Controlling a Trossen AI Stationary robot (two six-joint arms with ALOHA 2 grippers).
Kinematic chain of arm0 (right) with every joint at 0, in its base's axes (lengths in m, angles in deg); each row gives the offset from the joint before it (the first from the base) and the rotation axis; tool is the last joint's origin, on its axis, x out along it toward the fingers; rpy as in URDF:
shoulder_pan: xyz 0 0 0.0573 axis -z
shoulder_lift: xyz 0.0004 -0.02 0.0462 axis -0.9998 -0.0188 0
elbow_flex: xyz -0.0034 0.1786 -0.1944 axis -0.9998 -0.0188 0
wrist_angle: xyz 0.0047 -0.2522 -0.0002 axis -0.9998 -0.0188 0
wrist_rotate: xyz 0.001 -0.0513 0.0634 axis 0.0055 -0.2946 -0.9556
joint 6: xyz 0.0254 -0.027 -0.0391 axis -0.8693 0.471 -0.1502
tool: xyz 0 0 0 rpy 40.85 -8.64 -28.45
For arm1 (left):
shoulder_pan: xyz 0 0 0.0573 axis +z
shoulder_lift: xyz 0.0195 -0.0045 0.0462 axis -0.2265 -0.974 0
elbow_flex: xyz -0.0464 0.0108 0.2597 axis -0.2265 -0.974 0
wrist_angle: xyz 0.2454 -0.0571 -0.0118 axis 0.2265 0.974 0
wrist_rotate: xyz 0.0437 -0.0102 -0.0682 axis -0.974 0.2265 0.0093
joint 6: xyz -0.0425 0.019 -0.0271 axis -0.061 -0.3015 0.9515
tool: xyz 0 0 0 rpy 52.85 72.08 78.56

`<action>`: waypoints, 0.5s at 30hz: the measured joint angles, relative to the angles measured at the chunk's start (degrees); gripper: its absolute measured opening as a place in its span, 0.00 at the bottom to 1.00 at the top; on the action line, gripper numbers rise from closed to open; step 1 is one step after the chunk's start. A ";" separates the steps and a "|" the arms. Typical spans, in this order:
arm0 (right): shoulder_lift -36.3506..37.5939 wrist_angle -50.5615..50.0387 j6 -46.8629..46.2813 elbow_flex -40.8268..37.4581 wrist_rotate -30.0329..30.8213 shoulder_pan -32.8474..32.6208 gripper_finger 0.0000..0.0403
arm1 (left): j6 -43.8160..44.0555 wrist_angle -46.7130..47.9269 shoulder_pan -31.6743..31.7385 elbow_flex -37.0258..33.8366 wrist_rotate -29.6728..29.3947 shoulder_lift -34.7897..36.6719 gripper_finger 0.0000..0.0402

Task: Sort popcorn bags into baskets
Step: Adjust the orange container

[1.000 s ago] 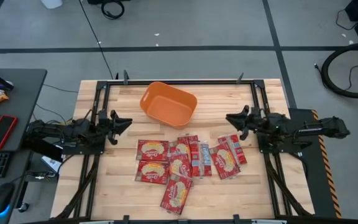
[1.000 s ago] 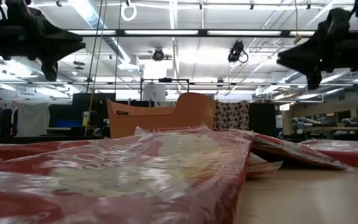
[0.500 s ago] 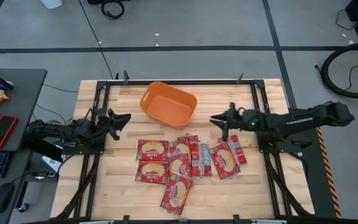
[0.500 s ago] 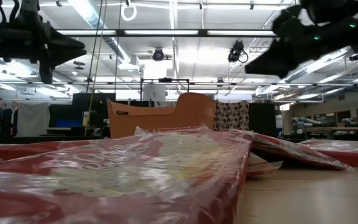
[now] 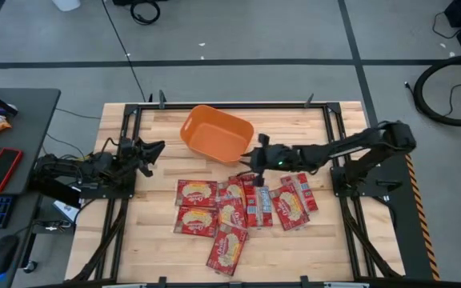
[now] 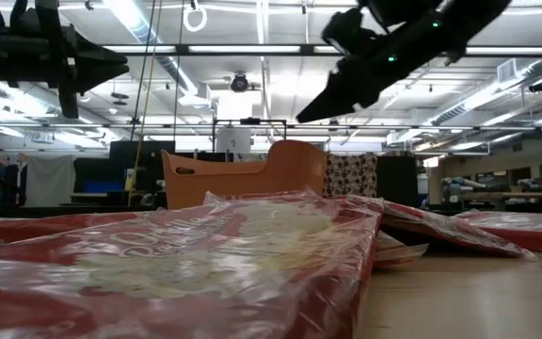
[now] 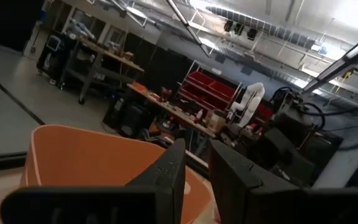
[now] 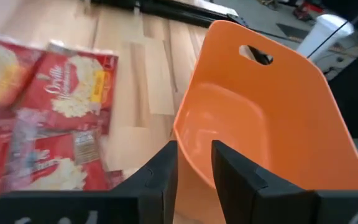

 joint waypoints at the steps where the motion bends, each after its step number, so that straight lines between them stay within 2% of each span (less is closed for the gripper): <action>1: -1.39 -0.14 1.19 1.21 0.69 -0.52 0.26 | -0.02 0.13 0.00 0.00 0.01 -0.02 0.18; 9: -10.28 -0.40 10.81 7.84 2.97 -2.18 0.26 | -0.37 -1.38 0.00 0.00 -1.29 0.00 0.18; 11: -11.45 -1.44 12.88 8.18 6.31 -2.14 0.26 | -0.37 -1.39 0.00 0.00 -2.53 0.00 0.18; 15: -12.15 -5.19 16.77 8.18 19.13 -1.93 0.25 | -0.37 -1.29 0.00 0.00 -2.97 0.00 0.18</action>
